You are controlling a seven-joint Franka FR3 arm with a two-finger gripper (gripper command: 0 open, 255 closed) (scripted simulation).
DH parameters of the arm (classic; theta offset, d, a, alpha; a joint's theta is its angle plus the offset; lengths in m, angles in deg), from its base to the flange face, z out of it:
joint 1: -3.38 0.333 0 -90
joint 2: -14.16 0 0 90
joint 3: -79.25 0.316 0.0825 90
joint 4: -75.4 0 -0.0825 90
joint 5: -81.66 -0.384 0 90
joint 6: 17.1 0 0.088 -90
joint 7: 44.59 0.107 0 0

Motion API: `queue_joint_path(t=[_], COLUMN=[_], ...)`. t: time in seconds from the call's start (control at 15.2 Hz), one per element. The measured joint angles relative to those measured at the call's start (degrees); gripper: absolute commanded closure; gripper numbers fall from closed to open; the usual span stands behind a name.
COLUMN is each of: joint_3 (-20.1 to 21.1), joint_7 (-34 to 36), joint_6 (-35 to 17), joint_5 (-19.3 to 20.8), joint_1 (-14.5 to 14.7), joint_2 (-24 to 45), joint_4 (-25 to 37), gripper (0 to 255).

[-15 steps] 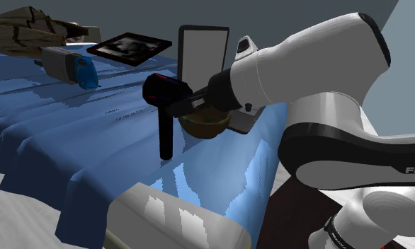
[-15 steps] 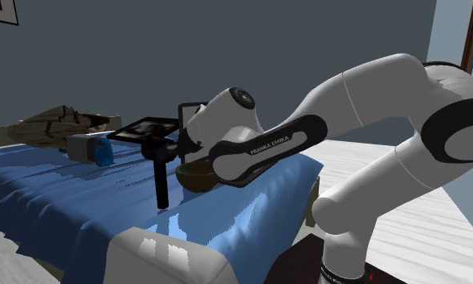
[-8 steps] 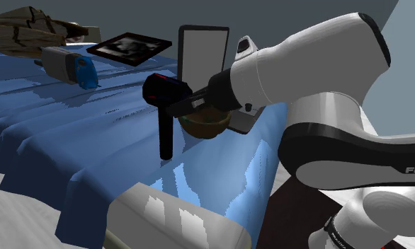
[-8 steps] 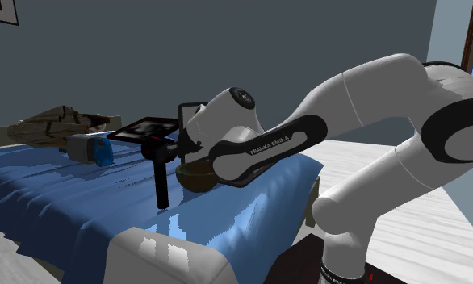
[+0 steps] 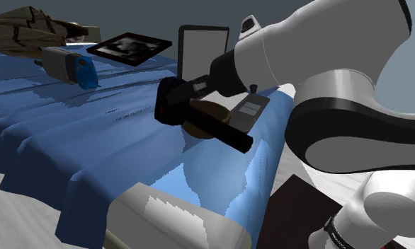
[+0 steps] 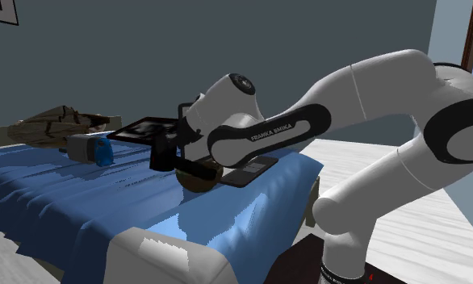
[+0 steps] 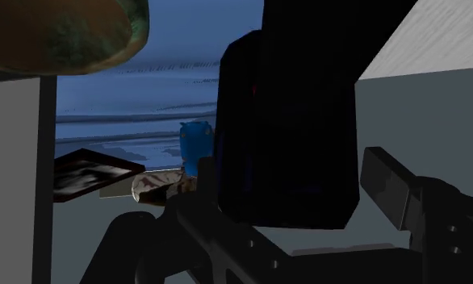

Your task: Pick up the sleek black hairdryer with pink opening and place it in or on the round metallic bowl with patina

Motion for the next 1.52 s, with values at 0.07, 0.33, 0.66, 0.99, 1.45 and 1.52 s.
queue_joint_path(t=[0.07,0.33,0.66,0.99,1.45,1.52], joint_3=[-0.34,-1.89,-3.56,-4.84,-6.64,-6.76], joint_7=[-0.16,-1.00,-1.95,-2.57,-3.72,-3.79], joint_6=[0.76,3.62,7.55,11.17,15.87,16.52], joint_5=[0.05,0.24,0.64,0.95,1.54,1.66], joint_1=[0.09,0.48,0.49,0.54,0.15,-0.01], joint_2=[-0.15,-0.61,-0.75,-0.99,-0.33,-0.11], joint_4=[0.58,2.81,6.50,9.81,15.03,15.91], gripper=[255,255,255,255,255,255])
